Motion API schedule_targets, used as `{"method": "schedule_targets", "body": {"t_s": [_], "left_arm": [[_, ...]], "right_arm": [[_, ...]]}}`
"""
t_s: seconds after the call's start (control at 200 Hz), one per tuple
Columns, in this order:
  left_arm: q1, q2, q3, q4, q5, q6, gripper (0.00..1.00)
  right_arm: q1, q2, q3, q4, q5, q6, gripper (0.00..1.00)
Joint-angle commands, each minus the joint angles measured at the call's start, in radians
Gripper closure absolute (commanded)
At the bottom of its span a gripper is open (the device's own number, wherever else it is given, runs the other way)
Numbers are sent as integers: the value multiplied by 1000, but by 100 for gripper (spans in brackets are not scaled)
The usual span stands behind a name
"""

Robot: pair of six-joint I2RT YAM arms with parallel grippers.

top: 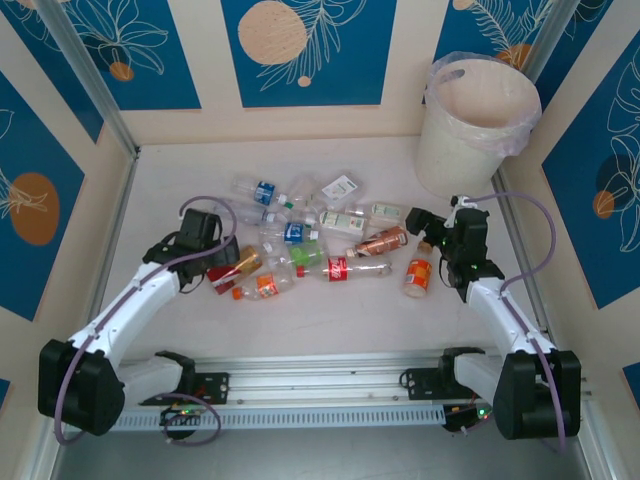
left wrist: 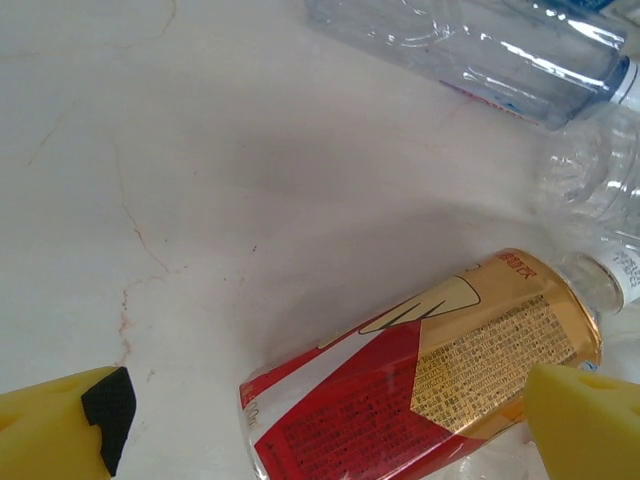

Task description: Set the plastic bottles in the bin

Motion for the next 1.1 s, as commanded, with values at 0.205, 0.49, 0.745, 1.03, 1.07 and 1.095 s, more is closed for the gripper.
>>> {"method": "schedule_targets", "body": {"t_s": [0.205, 0.49, 0.745, 1.03, 1.07, 1.095], "left_arm": [[-4, -50, -54, 64, 6, 2, 0], [8, -58, -98, 127, 7, -78, 0], [23, -68, -131, 214, 55, -83, 0], [101, -58, -136, 224, 126, -102, 0], [107, -60, -139, 222, 116, -100, 0], [109, -61, -141, 222, 107, -96, 0]], "right_arm": [[19, 128, 124, -531, -38, 136, 3], [58, 205, 119, -581, -6, 197, 12], [93, 249, 68, -524, 15, 253, 26], [110, 214, 67, -507, 84, 227, 46], [111, 195, 67, -504, 96, 221, 49], [111, 185, 68, -503, 102, 217, 50]]}}
